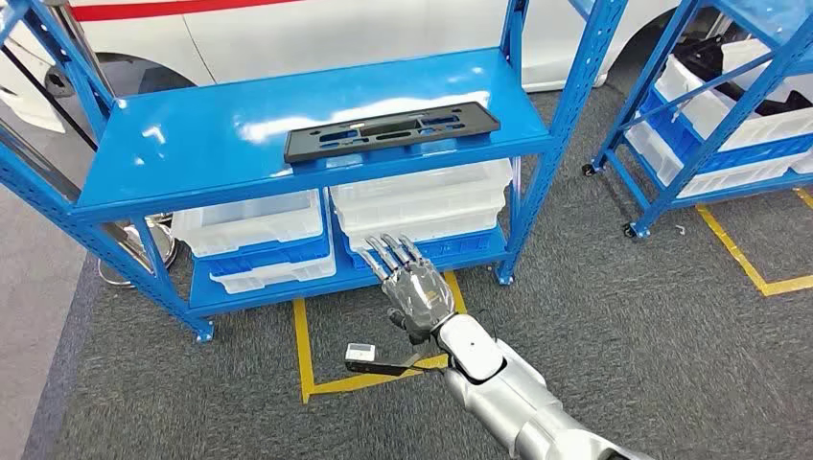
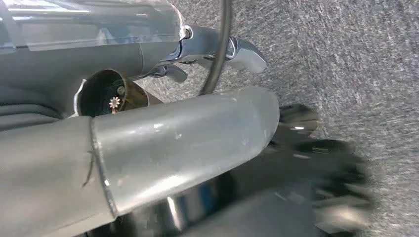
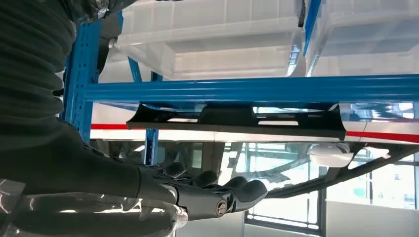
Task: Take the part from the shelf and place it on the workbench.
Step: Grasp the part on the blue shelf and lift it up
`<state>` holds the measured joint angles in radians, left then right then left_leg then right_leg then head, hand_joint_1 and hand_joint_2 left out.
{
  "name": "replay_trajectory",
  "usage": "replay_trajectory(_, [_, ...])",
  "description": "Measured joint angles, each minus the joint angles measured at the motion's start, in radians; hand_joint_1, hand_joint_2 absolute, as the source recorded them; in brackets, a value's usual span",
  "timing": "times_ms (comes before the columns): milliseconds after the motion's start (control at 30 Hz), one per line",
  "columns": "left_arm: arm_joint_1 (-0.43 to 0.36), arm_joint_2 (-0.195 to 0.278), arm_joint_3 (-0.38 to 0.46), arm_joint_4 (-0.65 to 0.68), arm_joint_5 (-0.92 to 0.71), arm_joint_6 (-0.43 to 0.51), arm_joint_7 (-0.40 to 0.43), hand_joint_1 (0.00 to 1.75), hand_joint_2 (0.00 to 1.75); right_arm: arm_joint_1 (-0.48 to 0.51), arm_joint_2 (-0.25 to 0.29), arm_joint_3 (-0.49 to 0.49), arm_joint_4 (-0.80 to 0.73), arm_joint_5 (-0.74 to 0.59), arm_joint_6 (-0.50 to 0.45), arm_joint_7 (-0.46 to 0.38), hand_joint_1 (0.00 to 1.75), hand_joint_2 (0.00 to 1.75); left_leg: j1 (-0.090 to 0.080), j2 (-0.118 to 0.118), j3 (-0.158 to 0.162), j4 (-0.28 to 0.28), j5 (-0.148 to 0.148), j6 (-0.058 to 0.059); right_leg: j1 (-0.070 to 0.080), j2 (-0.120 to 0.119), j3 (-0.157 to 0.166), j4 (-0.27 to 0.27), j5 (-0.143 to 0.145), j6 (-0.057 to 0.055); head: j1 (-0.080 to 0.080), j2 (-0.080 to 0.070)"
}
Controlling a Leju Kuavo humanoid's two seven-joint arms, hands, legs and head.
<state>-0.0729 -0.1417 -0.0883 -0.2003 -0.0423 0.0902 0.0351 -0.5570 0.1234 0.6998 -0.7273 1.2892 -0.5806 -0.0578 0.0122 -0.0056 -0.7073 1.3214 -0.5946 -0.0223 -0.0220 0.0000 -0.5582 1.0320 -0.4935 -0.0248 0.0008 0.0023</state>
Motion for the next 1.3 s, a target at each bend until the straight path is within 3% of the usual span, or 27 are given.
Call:
replay_trajectory(67, [0.003,0.000,0.000,0.000,-0.001,0.001,0.001,0.00,0.00,0.002,0.000,0.001,-0.002,-0.001,0.000,-0.001,0.00,1.75,0.001,0.000,-0.008,-0.022,0.040,0.000,-0.001,0.001,0.013,0.000,-0.010,0.002,0.000,0.000])
replay_trajectory(100, [0.005,0.000,-0.001,0.000,-0.002,0.001,0.003,0.00,0.00,0.004,0.001,0.001,-0.004,-0.002,0.000,-0.001,0.00,1.75,0.002,0.001,-0.008,-0.060,0.085,0.000,-0.002,0.002,0.027,0.000,-0.020,0.004,0.000,0.000])
replay_trajectory(167, [0.007,0.001,-0.004,0.002,-0.012,0.003,0.007,0.00,0.00,0.004,0.004,0.003,-0.008,-0.006,-0.001,-0.003,0.00,1.75,0.000,0.003,0.025,-0.182,0.178,0.003,-0.003,0.003,0.053,-0.002,-0.042,0.012,0.000,0.000])
replay_trajectory(200, [0.007,0.001,-0.007,0.003,-0.020,0.004,0.009,0.00,0.00,0.004,0.007,0.004,-0.010,-0.009,-0.001,-0.004,0.00,1.75,-0.002,0.004,0.045,-0.230,0.197,0.007,-0.002,0.003,0.061,-0.004,-0.051,0.018,0.000,0.000])
replay_trajectory(300, [0.001,0.002,-0.022,0.006,-0.045,0.006,0.017,0.00,0.00,0.003,0.017,0.008,-0.015,-0.017,-0.002,-0.005,0.00,1.75,-0.008,0.002,0.072,-0.279,0.172,0.029,0.002,0.002,0.071,-0.010,-0.059,0.035,0.000,0.000])
replay_trajectory(367, [0.000,0.004,-0.029,0.006,-0.053,0.007,0.020,0.00,0.00,0.002,0.023,0.009,-0.020,-0.020,-0.003,-0.005,0.00,1.75,-0.006,-0.001,0.090,-0.290,0.159,0.045,0.001,0.000,0.065,0.016,-0.056,0.043,0.000,0.000])
replay_trajectory(433, [-0.001,0.005,-0.034,0.006,-0.055,0.008,0.021,0.00,0.00,-0.002,0.026,0.010,-0.024,-0.020,-0.004,-0.005,0.00,1.75,-0.005,-0.002,0.113,-0.298,0.146,0.061,0.000,-0.001,0.009,0.112,-0.063,0.048,0.001,0.000])
replay_trajectory(500, [-0.003,0.005,-0.039,0.006,-0.056,0.008,0.021,0.00,0.00,-0.001,0.027,0.010,-0.025,-0.021,-0.003,-0.005,0.00,1.75,-0.009,-0.004,0.132,-0.299,0.130,0.071,0.002,0.000,-0.086,0.236,-0.098,0.050,0.001,0.000])
replay_trajectory(567, [-0.002,0.006,-0.044,0.006,-0.059,0.009,0.022,0.00,0.00,0.003,0.026,0.011,-0.025,-0.024,-0.004,-0.005,0.00,1.75,-0.015,-0.009,0.157,-0.299,0.110,0.075,0.007,0.000,-0.157,0.285,-0.119,0.044,0.001,0.000])
replay_trajectory(600, [-0.001,0.006,-0.045,0.006,-0.062,0.010,0.024,0.00,0.00,0.004,0.026,0.011,-0.025,-0.026,-0.004,-0.005,0.00,1.75,-0.018,-0.011,0.172,-0.300,0.099,0.075,0.012,0.000,-0.171,0.263,-0.102,0.037,0.001,0.000])
replay_trajectory(633, [-0.001,0.007,-0.047,0.006,-0.066,0.011,0.026,0.00,0.00,0.005,0.026,0.011,-0.024,-0.029,-0.004,-0.002,0.00,1.75,-0.022,-0.012,0.188,-0.300,0.088,0.076,0.019,0.000,-0.170,0.212,-0.061,0.025,0.001,0.000])
replay_trajectory(667, [0.001,0.006,-0.049,0.007,-0.070,0.012,0.028,0.00,0.00,0.005,0.026,0.011,-0.023,-0.031,-0.004,0.003,0.00,1.75,-0.024,-0.013,0.201,-0.302,0.076,0.076,0.030,0.001,-0.163,0.143,0.005,0.007,0.002,0.000])
replay_trajectory(733, [0.001,0.004,-0.052,0.008,-0.074,0.013,0.031,0.00,0.00,0.006,0.025,0.012,-0.019,-0.031,-0.004,0.021,0.00,1.75,-0.026,-0.015,0.221,-0.306,0.056,0.072,0.051,0.006,-0.147,0.038,0.101,-0.024,-0.002,0.000])
replay_trajectory(767, [0.001,0.003,-0.053,0.009,-0.075,0.013,0.032,0.00,0.00,0.006,0.023,0.012,-0.017,-0.030,-0.004,0.032,0.00,1.75,-0.025,-0.016,0.229,-0.309,0.050,0.069,0.057,0.008,-0.141,0.012,0.123,-0.032,-0.002,0.000])
replay_trajectory(867, [-0.001,0.006,-0.055,0.009,-0.074,0.014,0.033,0.00,0.00,0.001,0.018,0.008,-0.015,-0.025,-0.006,0.064,0.00,1.75,-0.027,-0.013,0.246,-0.298,0.057,0.057,0.051,0.012,-0.100,-0.021,0.109,-0.033,-0.001,0.000])
replay_trajectory(900, [-0.002,0.008,-0.056,0.009,-0.074,0.014,0.032,0.00,0.00,-0.003,0.015,0.004,-0.015,-0.023,-0.006,0.075,0.00,1.75,-0.027,-0.010,0.238,-0.271,0.058,0.052,0.045,0.012,-0.079,-0.033,0.102,-0.034,-0.003,0.000])
replay_trajectory(933, [-0.004,0.009,-0.056,0.009,-0.074,0.014,0.031,0.00,0.00,-0.007,0.012,-0.002,-0.015,-0.020,-0.005,0.085,0.00,1.75,-0.026,-0.008,0.218,-0.230,0.051,0.047,0.039,0.012,-0.060,-0.043,0.096,-0.033,-0.005,0.000])
replay_trajectory(1000, [-0.006,0.010,-0.056,0.009,-0.074,0.014,0.028,0.00,0.00,-0.011,0.002,-0.019,-0.015,-0.014,0.003,0.102,0.00,1.75,-0.014,-0.005,0.142,-0.119,0.013,0.031,0.028,0.009,-0.030,-0.051,0.076,-0.029,-0.009,0.000])
replay_trajectory(1067, [-0.004,0.010,-0.056,0.009,-0.074,0.015,0.026,0.00,0.00,-0.007,-0.009,-0.036,-0.015,-0.008,0.019,0.112,0.00,1.75,0.002,-0.003,0.077,-0.061,-0.022,0.012,0.016,0.010,-0.002,-0.052,0.051,-0.017,-0.009,0.000])
replay_trajectory(1100, [-0.001,0.011,-0.055,0.009,-0.075,0.016,0.026,0.00,0.00,-0.004,-0.014,-0.042,-0.015,-0.005,0.026,0.115,0.00,1.75,0.010,-0.001,0.063,-0.075,-0.015,0.001,0.009,0.012,0.015,-0.051,0.038,-0.010,-0.009,0.000])
replay_trajectory(1133, [0.003,0.012,-0.055,0.009,-0.076,0.016,0.026,0.00,0.00,-0.002,-0.020,-0.048,-0.015,-0.002,0.033,0.118,0.00,1.75,0.019,0.000,0.061,-0.117,0.017,-0.009,0.001,0.014,0.033,-0.050,0.023,-0.001,-0.009,0.000])
replay_trajectory(1200, [0.011,0.014,-0.055,0.011,-0.077,0.017,0.026,0.00,0.00,0.003,-0.027,-0.055,-0.014,0.003,0.039,0.120,0.00,1.75,0.035,0.004,0.067,-0.234,0.123,-0.028,-0.009,0.018,0.059,-0.041,-0.009,0.019,-0.010,0.000])
replay_trajectory(1267, [0.012,0.013,-0.055,0.014,-0.077,0.017,0.026,0.00,0.00,0.006,-0.031,-0.059,-0.014,0.004,0.042,0.120,0.00,1.75,0.037,0.007,0.067,-0.296,0.175,-0.028,-0.010,0.019,0.068,-0.031,-0.030,0.034,-0.011,0.000])
replay_trajectory(1300, [0.011,0.013,-0.055,0.016,-0.077,0.017,0.026,0.00,0.00,0.007,-0.032,-0.060,-0.014,0.004,0.043,0.120,0.00,1.75,0.034,0.007,0.065,-0.298,0.169,-0.024,-0.010,0.019,0.071,-0.028,-0.034,0.037,-0.012,0.000])
